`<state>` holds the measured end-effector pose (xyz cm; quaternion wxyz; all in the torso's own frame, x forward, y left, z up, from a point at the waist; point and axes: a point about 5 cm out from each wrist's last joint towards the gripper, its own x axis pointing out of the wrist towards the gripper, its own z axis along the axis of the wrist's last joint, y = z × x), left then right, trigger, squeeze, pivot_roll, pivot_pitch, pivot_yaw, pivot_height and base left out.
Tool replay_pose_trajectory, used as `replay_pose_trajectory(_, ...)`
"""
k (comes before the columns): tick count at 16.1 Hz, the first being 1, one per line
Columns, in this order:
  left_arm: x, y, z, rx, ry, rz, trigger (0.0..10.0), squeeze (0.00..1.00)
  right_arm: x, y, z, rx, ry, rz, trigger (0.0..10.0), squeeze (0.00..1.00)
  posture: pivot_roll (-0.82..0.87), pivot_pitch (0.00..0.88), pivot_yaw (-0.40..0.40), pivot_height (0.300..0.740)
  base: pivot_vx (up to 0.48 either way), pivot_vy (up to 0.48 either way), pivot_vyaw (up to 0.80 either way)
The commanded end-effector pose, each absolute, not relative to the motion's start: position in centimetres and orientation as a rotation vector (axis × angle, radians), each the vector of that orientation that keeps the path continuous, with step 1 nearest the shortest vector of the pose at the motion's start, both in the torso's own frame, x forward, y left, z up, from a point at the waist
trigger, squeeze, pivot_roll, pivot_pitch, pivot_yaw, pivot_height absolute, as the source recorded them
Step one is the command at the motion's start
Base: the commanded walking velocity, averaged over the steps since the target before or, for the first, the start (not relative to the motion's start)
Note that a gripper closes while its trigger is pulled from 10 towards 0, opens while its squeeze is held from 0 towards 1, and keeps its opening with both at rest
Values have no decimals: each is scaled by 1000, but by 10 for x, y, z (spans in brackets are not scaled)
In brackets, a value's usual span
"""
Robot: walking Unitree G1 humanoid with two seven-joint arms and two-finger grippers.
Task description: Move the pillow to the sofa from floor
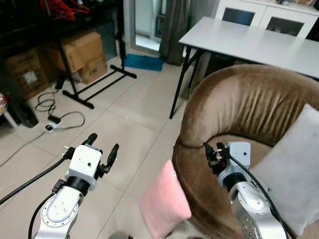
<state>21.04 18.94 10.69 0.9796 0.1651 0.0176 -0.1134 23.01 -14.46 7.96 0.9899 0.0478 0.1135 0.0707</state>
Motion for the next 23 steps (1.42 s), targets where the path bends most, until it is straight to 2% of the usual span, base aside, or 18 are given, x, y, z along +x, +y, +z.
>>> replay_pose_trajectory(1, 211, 188, 108, 331, 20, -217, 10000, 0, 228, -145, 80, 103, 232, 142, 10000, 0, 16, 0, -51, 635, 0, 0, 0)
replay_pose_trajectory(4, 211, 188, 108, 321, 14, -208, 10000, 0, 229, -143, 79, 68, 239, 154, 10000, 0, 14, 0, -52, 615, 0, 0, 0)
replay_pose_trajectory(7, 211, 187, 108, 315, 11, -217, 10000, 0, 229, -143, 78, 71, 242, 152, 10000, 0, 14, 0, -53, 615, 92, 0, 0)
replay_pose_trajectory(23, 212, 190, 107, 306, 18, -221, 10000, 0, 229, -148, 76, 68, 251, 108, 10000, 0, 12, 0, -53, 615, 367, 0, 0)
